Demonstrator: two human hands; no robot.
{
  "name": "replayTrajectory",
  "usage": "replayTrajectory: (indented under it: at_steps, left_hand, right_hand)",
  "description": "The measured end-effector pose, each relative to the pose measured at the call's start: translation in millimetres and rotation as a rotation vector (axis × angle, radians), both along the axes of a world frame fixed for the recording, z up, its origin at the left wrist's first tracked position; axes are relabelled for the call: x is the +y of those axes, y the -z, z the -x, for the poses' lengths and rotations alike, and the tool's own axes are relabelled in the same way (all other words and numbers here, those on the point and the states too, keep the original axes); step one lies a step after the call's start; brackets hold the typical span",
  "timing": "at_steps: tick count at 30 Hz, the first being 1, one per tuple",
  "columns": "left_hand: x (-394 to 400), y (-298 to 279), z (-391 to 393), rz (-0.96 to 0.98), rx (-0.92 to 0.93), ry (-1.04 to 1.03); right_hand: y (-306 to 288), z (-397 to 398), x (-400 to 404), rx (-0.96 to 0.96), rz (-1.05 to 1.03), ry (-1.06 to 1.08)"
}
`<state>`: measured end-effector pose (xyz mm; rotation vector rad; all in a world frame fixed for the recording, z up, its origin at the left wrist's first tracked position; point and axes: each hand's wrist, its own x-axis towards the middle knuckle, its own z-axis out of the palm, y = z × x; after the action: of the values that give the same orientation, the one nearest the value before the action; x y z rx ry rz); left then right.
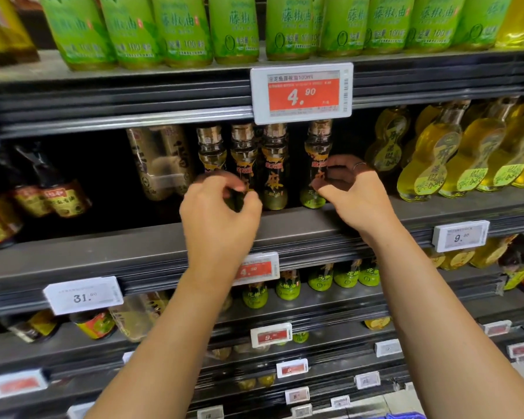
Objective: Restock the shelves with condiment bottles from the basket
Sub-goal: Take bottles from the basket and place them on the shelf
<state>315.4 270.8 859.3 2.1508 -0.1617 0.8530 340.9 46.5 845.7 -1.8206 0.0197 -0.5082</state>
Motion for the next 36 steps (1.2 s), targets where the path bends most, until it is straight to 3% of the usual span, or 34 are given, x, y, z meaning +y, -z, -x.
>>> replayTrajectory:
  at_steps: [3,6,15,25,30,36]
  left_hand:
    - [19,2,-15,0.041,0.235,-0.205]
    - [24,6,-31,-0.031,0.351,-0.194]
    - [28,17,-44,-0.104,0.341,-0.071]
    - [29,15,-44,-0.082,0.384,-0.073]
    - [39,11,-18,-0.036,0.297,-0.001]
    - [67,31,21,0.010,-0.021,0.318]
  right_hand:
    - [-1,-5,8,0.027,0.008,-0.009]
    - [-1,-10,17,0.033,-0.016,0.008]
    - [4,-15,25,0.012,-0.031,0.029]
    - [3,-6,25,0.029,-0.005,0.043]
    - [3,19,27,0.014,0.094,0.267]
    - [18,88,28,-0.055,0.134,0.311]
